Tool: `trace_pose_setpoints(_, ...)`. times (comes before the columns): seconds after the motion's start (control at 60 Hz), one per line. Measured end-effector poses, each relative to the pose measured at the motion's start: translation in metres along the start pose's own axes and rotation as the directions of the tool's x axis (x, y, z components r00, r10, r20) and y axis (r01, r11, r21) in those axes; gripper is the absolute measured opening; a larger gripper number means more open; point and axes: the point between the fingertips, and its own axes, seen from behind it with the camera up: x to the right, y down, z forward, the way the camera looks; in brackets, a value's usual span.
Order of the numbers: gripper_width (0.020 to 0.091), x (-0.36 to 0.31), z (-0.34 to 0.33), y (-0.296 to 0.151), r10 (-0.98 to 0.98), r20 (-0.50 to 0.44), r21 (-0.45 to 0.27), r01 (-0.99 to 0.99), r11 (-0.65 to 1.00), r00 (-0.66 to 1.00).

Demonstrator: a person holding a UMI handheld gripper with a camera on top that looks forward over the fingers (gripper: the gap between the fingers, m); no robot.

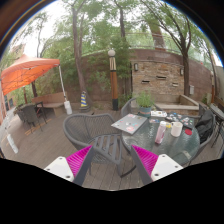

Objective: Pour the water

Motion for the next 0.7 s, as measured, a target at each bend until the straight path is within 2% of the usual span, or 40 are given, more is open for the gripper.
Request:
trace_pose_setpoints(0.217,0.0842,0.024,-0.012,0.012,0.045,-0.09,-0.014,-0.046,0.999,0.995)
trace_pose_setpoints(0.367,0.0835,0.035,0.002,0.016,0.042,-0.107,0.035,-0.038,0.999,0.993)
trace_pose_setpoints(0.533,0.0833,0.116,0.047,0.046,0.058,-0.209,0.033,-0.052,0.998,0.976)
trace_pose_setpoints(0.7,0.0836,0.203,0.122,0.019,0.016,-0.291,0.069,0.005,0.998,0.957)
